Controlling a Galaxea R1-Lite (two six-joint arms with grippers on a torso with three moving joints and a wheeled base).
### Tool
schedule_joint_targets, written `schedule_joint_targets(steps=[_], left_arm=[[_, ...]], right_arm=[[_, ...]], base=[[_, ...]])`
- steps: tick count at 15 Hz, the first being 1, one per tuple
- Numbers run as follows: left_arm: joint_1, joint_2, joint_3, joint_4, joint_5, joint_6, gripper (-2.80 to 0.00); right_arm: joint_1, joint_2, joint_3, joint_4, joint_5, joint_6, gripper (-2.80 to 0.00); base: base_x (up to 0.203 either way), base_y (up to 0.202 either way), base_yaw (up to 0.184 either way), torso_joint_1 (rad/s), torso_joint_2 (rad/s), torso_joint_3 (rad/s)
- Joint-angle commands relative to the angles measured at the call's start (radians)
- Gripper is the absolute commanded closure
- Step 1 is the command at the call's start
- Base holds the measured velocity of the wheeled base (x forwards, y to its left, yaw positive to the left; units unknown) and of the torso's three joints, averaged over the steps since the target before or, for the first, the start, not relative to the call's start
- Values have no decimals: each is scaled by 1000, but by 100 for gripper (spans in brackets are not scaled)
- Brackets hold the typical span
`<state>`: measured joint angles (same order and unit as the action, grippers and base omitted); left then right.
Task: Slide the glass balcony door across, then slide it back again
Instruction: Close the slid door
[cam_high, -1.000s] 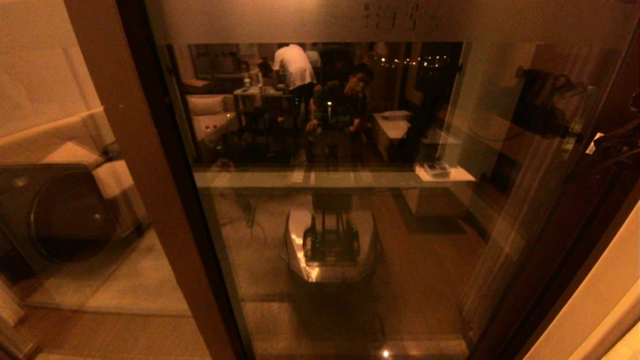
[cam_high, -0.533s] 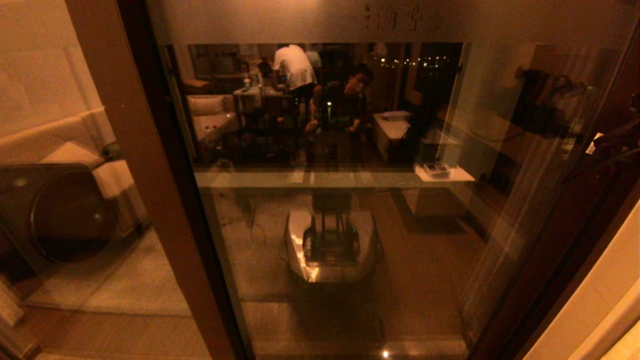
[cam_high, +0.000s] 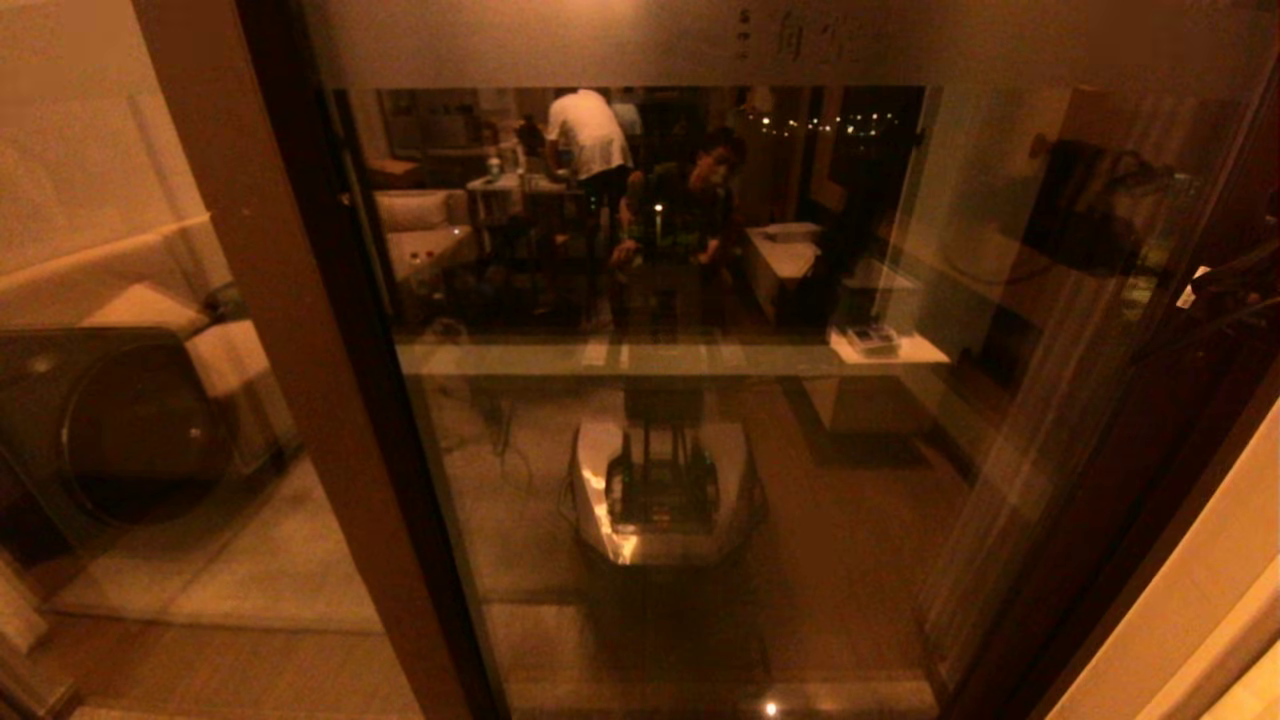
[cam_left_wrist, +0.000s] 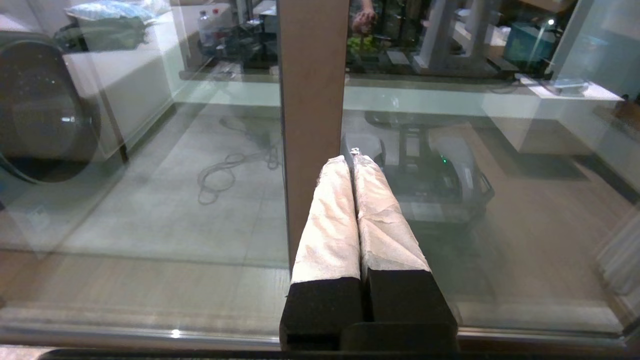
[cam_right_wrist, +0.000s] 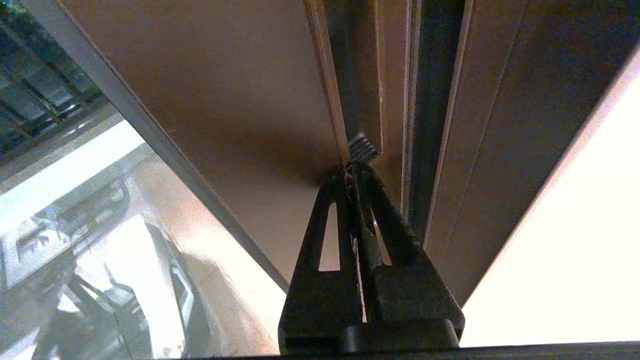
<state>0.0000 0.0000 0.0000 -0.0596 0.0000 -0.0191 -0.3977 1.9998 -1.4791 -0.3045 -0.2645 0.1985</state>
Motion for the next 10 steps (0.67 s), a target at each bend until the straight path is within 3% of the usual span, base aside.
schedule_joint_targets(steps=[1,6,10], left_arm=[[0,0,21,-2,0,-1,0],[0,0,21,-1,0,-1,0],[1,0,21,-2,0,-1,0]], right_arm=[[0,-8,16,-2,-1,1,0],[-5,-176,132,-1,71,-2,0],[-7,-353,222,0,84,-61,0]], base=[[0,0,0,0,0,0],[0,0,0,0,0,0],[0,0,0,0,0,0]])
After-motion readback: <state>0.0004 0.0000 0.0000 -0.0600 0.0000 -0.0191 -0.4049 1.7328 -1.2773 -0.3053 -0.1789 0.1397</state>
